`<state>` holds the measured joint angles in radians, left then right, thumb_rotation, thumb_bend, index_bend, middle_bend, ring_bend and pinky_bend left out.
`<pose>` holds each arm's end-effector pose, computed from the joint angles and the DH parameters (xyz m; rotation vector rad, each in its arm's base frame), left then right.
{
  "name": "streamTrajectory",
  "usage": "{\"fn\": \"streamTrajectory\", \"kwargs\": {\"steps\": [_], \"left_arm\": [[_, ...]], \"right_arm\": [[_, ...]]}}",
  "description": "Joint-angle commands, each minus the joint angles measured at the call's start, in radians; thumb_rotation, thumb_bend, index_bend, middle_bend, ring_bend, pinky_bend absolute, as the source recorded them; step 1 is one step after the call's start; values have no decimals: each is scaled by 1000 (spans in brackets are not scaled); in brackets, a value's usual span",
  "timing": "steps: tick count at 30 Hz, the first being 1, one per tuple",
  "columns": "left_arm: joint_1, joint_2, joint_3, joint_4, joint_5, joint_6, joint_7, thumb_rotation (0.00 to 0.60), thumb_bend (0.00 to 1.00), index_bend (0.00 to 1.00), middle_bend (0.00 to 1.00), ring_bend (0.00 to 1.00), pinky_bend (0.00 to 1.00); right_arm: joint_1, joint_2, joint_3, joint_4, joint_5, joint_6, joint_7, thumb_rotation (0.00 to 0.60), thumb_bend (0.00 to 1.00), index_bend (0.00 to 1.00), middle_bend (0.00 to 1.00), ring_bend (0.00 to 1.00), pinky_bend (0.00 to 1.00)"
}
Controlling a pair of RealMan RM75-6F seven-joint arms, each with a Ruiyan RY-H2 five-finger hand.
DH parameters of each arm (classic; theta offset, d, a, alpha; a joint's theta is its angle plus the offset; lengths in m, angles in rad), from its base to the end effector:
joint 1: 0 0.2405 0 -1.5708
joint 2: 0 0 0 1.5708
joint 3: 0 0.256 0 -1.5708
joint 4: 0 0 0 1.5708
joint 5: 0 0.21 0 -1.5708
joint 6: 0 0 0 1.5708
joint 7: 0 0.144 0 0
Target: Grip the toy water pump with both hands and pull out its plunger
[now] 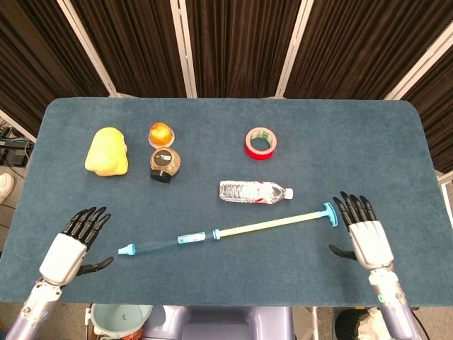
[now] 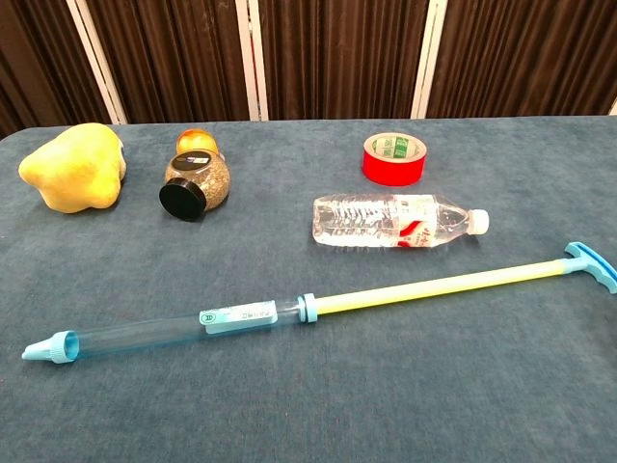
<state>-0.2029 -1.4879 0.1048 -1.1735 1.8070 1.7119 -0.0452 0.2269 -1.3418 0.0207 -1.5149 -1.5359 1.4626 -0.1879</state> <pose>-0.2840 0.1791 0.0646 -1.6984 -0.6286 -1.2226 -0.2755 -0.2152 0.0865 1.5510 -0.7785 0.9533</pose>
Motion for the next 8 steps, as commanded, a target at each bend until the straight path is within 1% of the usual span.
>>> {"fn": "streamTrajectory", "kwargs": {"steps": [1,3,4,6,8], "left_arm": [[30,211,58,-325,-12,-69,150,600,123,17,40,56,146],[46,242,76,-395,-29,-96,204,600,119,17,49,59,146],[51,251,80,-416,-43,-106,217,600,118,16,49,60,146],[62,267,81,-455,-83,-129,226,600,117,8,44,62,146],[61,287,82,-468,-82,-135,229,600,114,2,40,62,147]], "right_arm": [[-69,72,-37,-108,-50,78,-118,600,0,0,0,0,0],[-107,102,-68,-154,-60,107,-162,600,0,0,0,0,0],[-120,110,-77,-165,-66,120,-163,600,0,0,0,0,0],[-155,124,-90,-164,-74,164,-133,600,0,0,0,0,0],[-164,138,-88,-158,-81,182,-100,600,0,0,0,0,0]]}}
